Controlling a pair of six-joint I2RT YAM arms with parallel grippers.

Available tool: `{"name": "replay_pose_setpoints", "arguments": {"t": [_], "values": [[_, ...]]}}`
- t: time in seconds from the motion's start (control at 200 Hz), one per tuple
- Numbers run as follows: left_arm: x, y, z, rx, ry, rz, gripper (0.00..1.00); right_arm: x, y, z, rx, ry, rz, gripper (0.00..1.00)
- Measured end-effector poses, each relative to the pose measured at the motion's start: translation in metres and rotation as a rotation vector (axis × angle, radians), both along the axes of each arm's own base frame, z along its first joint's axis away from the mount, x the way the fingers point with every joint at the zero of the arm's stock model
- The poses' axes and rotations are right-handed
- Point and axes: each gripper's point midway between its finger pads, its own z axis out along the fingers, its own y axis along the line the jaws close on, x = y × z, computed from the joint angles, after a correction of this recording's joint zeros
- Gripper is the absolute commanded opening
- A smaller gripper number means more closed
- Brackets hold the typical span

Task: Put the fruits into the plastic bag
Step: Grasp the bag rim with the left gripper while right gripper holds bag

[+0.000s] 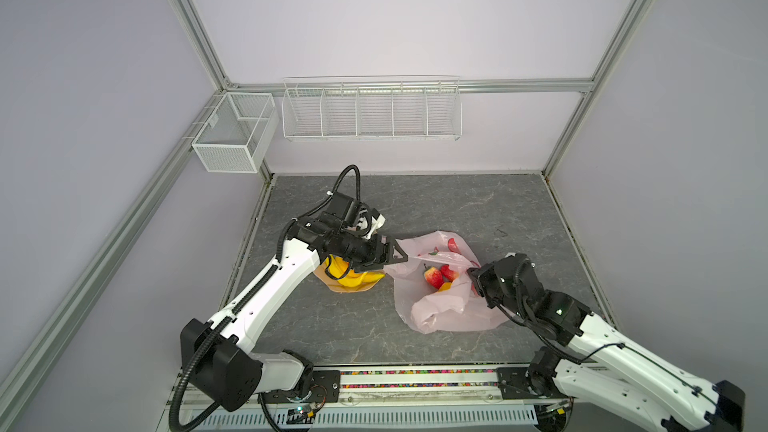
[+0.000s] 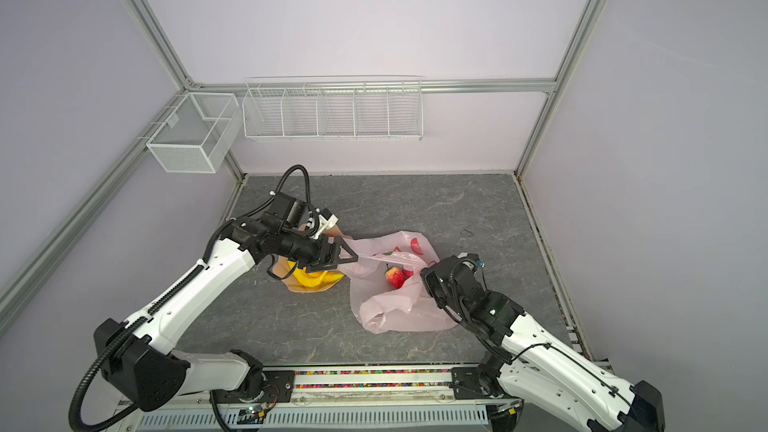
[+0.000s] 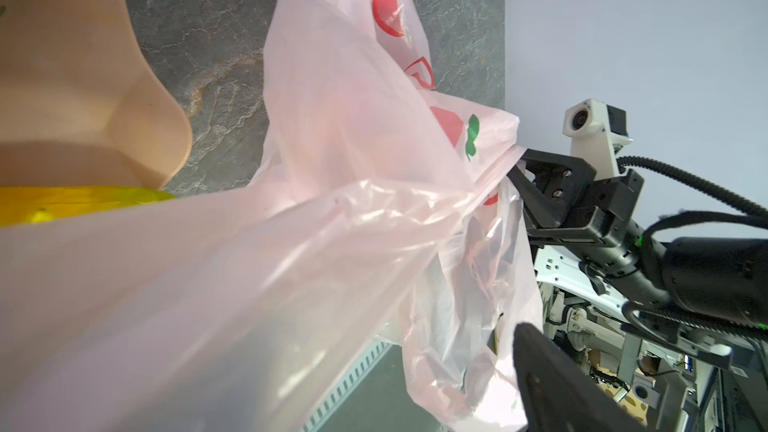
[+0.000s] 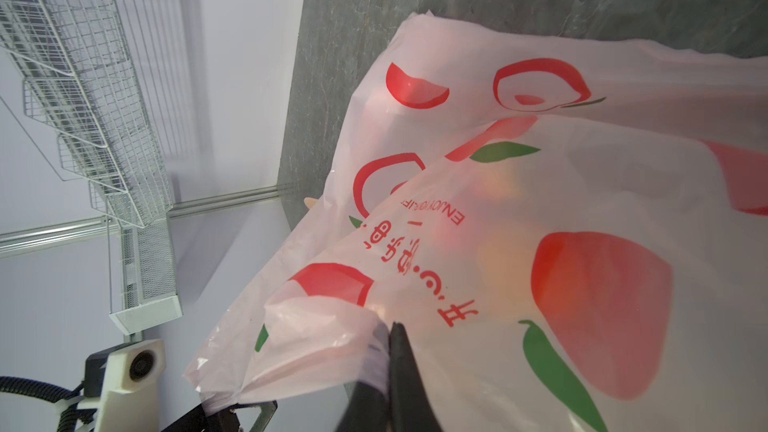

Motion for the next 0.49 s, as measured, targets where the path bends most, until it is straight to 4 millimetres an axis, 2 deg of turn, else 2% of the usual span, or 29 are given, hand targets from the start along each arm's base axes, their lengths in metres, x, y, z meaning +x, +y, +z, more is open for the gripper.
{"name": "replay_pose_setpoints", "arguments": {"t": [0.15, 0.325, 0.42, 0.495], "values": [[-0.006, 0.005, 0.009, -0.032, -0.010, -0.017, 0.89, 0.001, 0.004, 0.004, 0.016, -0.006, 0.012, 0.06], [-0.004, 0.000, -0.002, -0.044, 0.016, -0.027, 0.82, 0.002, 0.001, -0.003, -0.018, 0.008, 0.004, 0.06], [0.000, -0.015, -0.005, -0.053, 0.010, -0.057, 0.79, 0.002, -0.007, -0.007, -0.070, 0.010, -0.013, 0.06], [0.002, -0.038, -0.004, -0.074, 0.002, -0.115, 0.78, 0.003, -0.017, -0.007, -0.123, 0.008, -0.032, 0.06]]}}
